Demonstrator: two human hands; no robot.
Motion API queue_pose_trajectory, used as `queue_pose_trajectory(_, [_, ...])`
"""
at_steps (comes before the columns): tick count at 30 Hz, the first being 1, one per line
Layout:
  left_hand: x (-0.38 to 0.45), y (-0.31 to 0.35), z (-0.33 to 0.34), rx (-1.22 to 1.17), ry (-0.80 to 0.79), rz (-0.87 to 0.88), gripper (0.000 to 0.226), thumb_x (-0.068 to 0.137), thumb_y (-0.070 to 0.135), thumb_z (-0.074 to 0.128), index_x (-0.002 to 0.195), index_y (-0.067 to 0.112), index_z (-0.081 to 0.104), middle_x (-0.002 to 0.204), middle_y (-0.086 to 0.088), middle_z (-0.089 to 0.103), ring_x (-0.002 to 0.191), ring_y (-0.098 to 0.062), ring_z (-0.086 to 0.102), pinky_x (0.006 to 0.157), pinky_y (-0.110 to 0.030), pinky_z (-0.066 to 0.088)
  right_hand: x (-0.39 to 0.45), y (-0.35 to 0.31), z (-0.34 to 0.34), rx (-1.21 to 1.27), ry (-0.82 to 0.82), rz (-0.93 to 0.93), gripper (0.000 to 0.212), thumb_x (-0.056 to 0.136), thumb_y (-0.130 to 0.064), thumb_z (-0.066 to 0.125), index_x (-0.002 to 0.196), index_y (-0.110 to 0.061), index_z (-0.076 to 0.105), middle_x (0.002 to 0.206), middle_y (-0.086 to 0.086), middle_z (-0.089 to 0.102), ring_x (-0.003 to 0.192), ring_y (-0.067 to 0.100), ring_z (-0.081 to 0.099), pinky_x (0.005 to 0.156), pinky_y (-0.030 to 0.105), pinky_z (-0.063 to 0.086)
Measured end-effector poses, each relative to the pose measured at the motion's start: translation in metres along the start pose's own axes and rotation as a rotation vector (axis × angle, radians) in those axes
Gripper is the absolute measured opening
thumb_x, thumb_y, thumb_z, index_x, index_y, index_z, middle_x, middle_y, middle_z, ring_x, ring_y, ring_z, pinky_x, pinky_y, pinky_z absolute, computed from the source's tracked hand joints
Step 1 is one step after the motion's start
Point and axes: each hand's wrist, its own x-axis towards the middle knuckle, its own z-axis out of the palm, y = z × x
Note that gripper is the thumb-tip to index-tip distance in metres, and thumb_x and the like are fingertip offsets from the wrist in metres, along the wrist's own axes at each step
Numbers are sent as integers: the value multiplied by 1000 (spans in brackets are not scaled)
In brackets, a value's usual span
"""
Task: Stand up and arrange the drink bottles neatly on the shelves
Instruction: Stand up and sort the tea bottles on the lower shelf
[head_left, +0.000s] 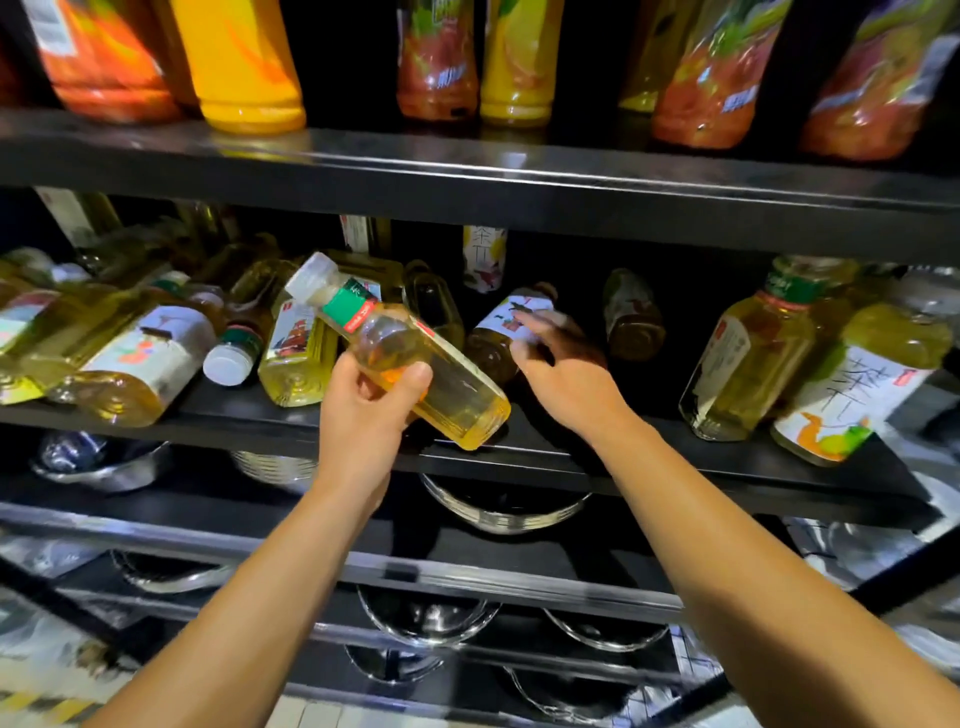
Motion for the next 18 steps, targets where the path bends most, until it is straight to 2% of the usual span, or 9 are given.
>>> queue_pose_trajectory(2, [2, 3, 0, -1, -7, -1, 42, 82, 23, 75, 120, 15, 60, 113, -5, 71, 108, -24, 67, 96, -52, 52, 21, 2, 12, -163, -106, -58, 48, 98, -39, 50, 146, -33, 44, 158, -4, 27, 143, 18, 25, 118, 26, 19])
queue_pose_trajectory(5, [3, 3, 1, -9, -12, 8, 37, 85, 18, 74, 119, 15, 61, 112, -4, 71, 108, -23, 67, 97, -53, 52, 35, 7, 25, -292, -178, -74, 53, 96, -48, 51, 147, -39, 38, 161, -7, 20, 147, 21, 12, 120, 32, 12])
queue_pose_trajectory(7, [5, 3, 3, -15, -20, 13, 36, 84, 18, 75, 118, 16, 62, 112, -3, 71, 108, -22, 67, 96, -52, 52, 31, 10, 20, -270, -98, -91, 53, 92, -47, 58, 141, -33, 46, 155, -3, 31, 143, 21, 25, 116, 31, 21])
queue_pose_trajectory(9, [8, 4, 6, -13, -28, 21, 42, 78, 26, 76, 117, 20, 63, 112, -1, 71, 108, -20, 67, 96, -49, 52, 21, 11, 10, -204, 41, -58, 45, 87, -42, 66, 128, -26, 57, 138, 1, 51, 126, 21, 48, 102, 28, 37])
queue_pose_trajectory(11, [9, 3, 10, -24, -36, 22, 45, 73, 31, 77, 116, 22, 63, 113, -1, 71, 108, -18, 67, 97, -49, 52, 15, 11, -1, -135, 139, -3, 33, 88, -39, 66, 116, -23, 62, 121, 1, 62, 109, 20, 59, 86, 23, 42])
queue_pose_trajectory(12, [9, 3, 13, -30, -38, 22, 45, 73, 31, 77, 115, 22, 63, 112, 0, 71, 108, -17, 67, 97, -49, 52, 15, 12, -6, -107, 133, -2, 28, 90, -38, 64, 114, -24, 63, 120, 0, 64, 108, 20, 60, 86, 22, 41])
queue_pose_trajectory(15, [11, 0, 18, -32, -45, 22, 39, 79, 24, 78, 115, 21, 63, 112, 0, 72, 107, -16, 67, 98, -49, 52, 20, 14, -11, -123, -89, -83, 35, 95, -35, 57, 129, -29, 59, 141, -5, 52, 130, 15, 47, 109, 23, 33])
queue_pose_trajectory(17, [11, 0, 21, -25, -50, 28, 38, 79, 24, 78, 114, 22, 63, 111, 0, 72, 106, -17, 68, 97, -50, 52, 23, 14, -5, -190, -161, -115, 42, 93, -35, 58, 135, -28, 54, 147, -7, 43, 137, 13, 37, 113, 20, 24])
queue_pose_trajectory(18, [12, 0, 21, -20, -53, 29, 39, 78, 25, 78, 114, 22, 63, 111, 0, 72, 106, -17, 68, 97, -50, 52, 24, 14, 1, -190, -133, -124, 40, 92, -35, 61, 130, -28, 56, 146, -5, 43, 136, 15, 38, 112, 22, 27])
